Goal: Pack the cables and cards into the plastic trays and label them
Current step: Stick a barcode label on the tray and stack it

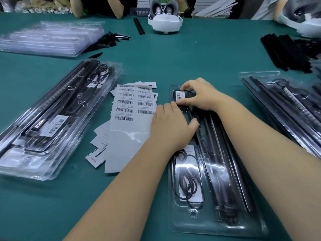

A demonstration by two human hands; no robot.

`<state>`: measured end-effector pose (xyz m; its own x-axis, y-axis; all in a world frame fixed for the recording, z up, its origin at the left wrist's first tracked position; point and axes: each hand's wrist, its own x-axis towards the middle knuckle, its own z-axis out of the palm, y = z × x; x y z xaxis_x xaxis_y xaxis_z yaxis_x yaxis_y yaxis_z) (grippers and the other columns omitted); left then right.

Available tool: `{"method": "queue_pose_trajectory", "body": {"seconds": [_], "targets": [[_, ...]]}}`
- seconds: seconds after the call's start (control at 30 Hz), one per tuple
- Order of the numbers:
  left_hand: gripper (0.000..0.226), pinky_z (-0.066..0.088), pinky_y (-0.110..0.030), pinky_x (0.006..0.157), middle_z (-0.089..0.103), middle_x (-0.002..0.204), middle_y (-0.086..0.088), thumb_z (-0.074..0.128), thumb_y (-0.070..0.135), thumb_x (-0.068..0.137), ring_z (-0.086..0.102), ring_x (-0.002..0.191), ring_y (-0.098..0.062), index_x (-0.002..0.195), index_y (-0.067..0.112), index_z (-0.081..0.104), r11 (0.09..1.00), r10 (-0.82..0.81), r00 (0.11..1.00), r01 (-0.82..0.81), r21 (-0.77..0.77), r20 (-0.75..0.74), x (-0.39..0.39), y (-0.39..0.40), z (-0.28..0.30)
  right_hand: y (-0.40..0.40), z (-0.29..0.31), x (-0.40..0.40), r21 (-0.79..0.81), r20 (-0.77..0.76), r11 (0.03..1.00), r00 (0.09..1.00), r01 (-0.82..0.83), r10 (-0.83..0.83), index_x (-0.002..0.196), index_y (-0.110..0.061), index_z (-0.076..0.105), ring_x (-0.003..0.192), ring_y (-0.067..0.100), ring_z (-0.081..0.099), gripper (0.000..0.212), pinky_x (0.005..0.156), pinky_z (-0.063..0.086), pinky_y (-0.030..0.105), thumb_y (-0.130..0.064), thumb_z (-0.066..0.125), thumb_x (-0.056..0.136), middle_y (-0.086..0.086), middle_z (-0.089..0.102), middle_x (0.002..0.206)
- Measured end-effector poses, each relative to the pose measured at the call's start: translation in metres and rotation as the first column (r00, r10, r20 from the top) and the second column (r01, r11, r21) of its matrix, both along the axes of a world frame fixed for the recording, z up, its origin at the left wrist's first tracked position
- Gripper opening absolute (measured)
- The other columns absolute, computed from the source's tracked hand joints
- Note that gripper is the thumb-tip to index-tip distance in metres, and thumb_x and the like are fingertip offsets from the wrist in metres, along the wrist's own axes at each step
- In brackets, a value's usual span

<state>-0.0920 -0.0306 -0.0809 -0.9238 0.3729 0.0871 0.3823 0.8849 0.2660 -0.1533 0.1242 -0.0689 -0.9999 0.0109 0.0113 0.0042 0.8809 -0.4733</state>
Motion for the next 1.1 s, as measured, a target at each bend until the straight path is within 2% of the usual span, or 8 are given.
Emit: {"method": "queue_pose_trajectory", "body": {"seconds": [0.3,0.4,0.5,0.6,0.73,0.87,1.0,1.1], "targets": [[0.064,0.029,-0.037,0.099,0.042,0.129,-0.015,0.035,0.052,0.094,0.032,0.12,-0.029,0.133,0.001,0.033,0.999,-0.026,0.999,0.026,0.029,0.018,-0.001,-0.002,0.0,-0.011,0.01,0.023,0.339,0.099,0.938,0.994,-0.069,0.037,0.142,-0.041,0.038,0.132,0.023,0.027,0.043,0.109,0.018,0.039,-0.046,0.036,0.099,-0.003,0.034,0.144],[0.07,0.029,-0.038,0.102,0.039,0.134,-0.016,0.034,0.052,0.094,0.03,0.124,-0.03,0.139,-0.001,0.027,0.999,-0.025,0.999,0.024,0.034,0.027,-0.001,-0.003,0.0,-0.012,0.019,0.041,0.154,0.103,0.984,0.992,-0.09,0.075,0.135,-0.026,0.053,0.135,0.02,0.03,0.038,0.108,0.02,0.027,-0.031,0.047,0.098,0.0,0.039,0.147],[0.067,0.03,-0.039,0.1,0.041,0.133,-0.014,0.038,0.053,0.093,0.031,0.125,-0.029,0.138,0.004,0.03,0.996,-0.025,0.999,0.021,0.087,0.039,-0.001,-0.004,0.002,-0.011,0.028,0.067,-0.11,-0.024,0.984,0.989,0.144,-0.147,0.115,-0.017,0.069,0.121,0.019,0.048,0.028,0.095,0.034,0.025,-0.028,0.052,0.095,0.003,0.056,0.131],[0.063,0.034,-0.039,0.094,0.045,0.128,-0.014,0.039,0.05,0.093,0.034,0.122,-0.03,0.141,0.01,0.029,0.992,-0.044,0.999,0.04,0.117,0.027,0.002,-0.005,0.005,-0.002,0.03,0.096,-0.163,0.062,0.904,0.918,0.396,-0.391,0.113,-0.008,0.064,0.103,0.024,0.059,0.036,0.088,0.045,0.034,-0.036,0.053,0.092,0.009,0.064,0.118],[0.056,0.035,-0.039,0.093,0.048,0.126,-0.015,0.04,0.044,0.095,0.035,0.12,-0.03,0.138,0.01,0.033,0.994,-0.055,0.998,0.056,0.097,-0.013,0.005,-0.003,0.008,0.007,0.023,0.123,-0.216,0.188,0.861,0.885,0.46,-0.425,0.139,-0.015,0.045,0.095,0.02,0.063,0.058,0.081,0.056,0.042,-0.042,0.058,0.089,0.002,0.052,0.134],[0.06,0.037,-0.039,0.091,0.048,0.125,-0.016,0.04,0.039,0.096,0.035,0.119,-0.03,0.145,0.011,0.023,0.988,-0.057,0.998,0.056,0.142,-0.001,0.006,-0.004,0.009,0.012,0.02,0.129,-0.667,0.302,0.542,0.851,0.511,-0.43,0.135,-0.014,0.044,0.086,0.019,0.064,0.055,0.066,0.053,0.029,-0.033,0.064,0.087,0.012,0.061,0.114],[0.061,0.034,-0.036,0.082,0.053,0.119,-0.015,0.038,0.038,0.096,0.038,0.113,-0.03,0.148,0.012,0.019,0.975,-0.035,0.999,0.034,0.221,0.0,0.003,-0.009,0.009,0.006,0.018,0.133,-0.892,0.254,0.282,0.908,0.353,-0.332,0.094,-0.008,0.063,0.067,0.011,0.058,0.012,0.055,0.051,0.018,-0.016,0.064,0.086,0.007,0.066,0.084],[0.057,0.031,-0.034,0.076,0.056,0.108,-0.013,0.039,0.035,0.096,0.039,0.105,-0.029,0.146,0.011,0.024,0.955,-0.02,1.0,0.023,0.295,-0.014,0.002,-0.011,0.009,0.002,0.017,0.137,-0.938,0.208,0.225,0.948,0.263,-0.24,0.129,-0.003,0.053,0.085,0.017,0.066,0.058,0.066,0.056,0.025,-0.016,0.067,0.074,0.009,0.07,0.108]]}}
